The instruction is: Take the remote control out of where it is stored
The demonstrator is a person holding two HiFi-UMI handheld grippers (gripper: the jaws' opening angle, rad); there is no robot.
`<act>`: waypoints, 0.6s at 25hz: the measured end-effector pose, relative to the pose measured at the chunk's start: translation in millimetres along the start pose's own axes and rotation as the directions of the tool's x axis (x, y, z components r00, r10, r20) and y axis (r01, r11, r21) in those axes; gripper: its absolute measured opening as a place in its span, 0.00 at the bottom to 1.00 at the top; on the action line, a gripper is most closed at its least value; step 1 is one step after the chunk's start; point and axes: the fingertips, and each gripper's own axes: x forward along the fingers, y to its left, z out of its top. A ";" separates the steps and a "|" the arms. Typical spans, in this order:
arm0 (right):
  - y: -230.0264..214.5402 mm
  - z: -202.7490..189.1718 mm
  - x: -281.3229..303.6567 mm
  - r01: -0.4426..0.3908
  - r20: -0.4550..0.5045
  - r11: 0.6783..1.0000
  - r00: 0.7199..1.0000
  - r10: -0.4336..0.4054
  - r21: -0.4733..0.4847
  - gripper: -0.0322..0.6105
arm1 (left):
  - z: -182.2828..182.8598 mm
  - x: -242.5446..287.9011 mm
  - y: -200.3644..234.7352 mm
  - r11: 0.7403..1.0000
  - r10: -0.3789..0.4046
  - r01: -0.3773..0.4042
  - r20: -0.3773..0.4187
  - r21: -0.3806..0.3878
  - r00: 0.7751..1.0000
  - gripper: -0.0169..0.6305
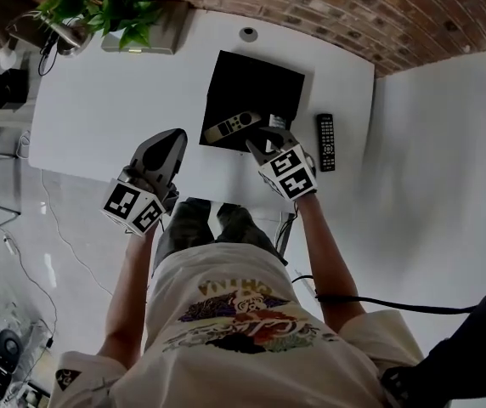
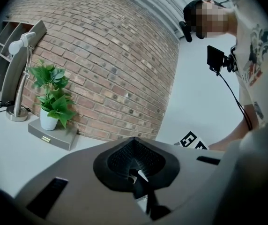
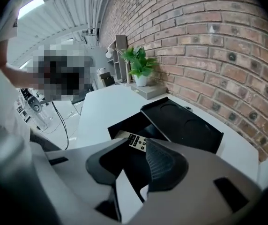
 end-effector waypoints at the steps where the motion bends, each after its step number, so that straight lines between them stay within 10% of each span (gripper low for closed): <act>1: 1.1 1.1 4.2 -0.013 -0.013 1.000 1.000 0.013 -0.009 0.20 | -0.3 -0.7 2.4 1.000 0.010 -0.010 0.002 -0.009 1.000 0.03; 15: 18.6 -2.9 51.6 -0.209 -0.172 0.916 0.972 0.158 -0.341 0.24 | -32.8 -4.8 12.8 0.991 0.102 -0.100 0.018 -0.087 0.995 0.03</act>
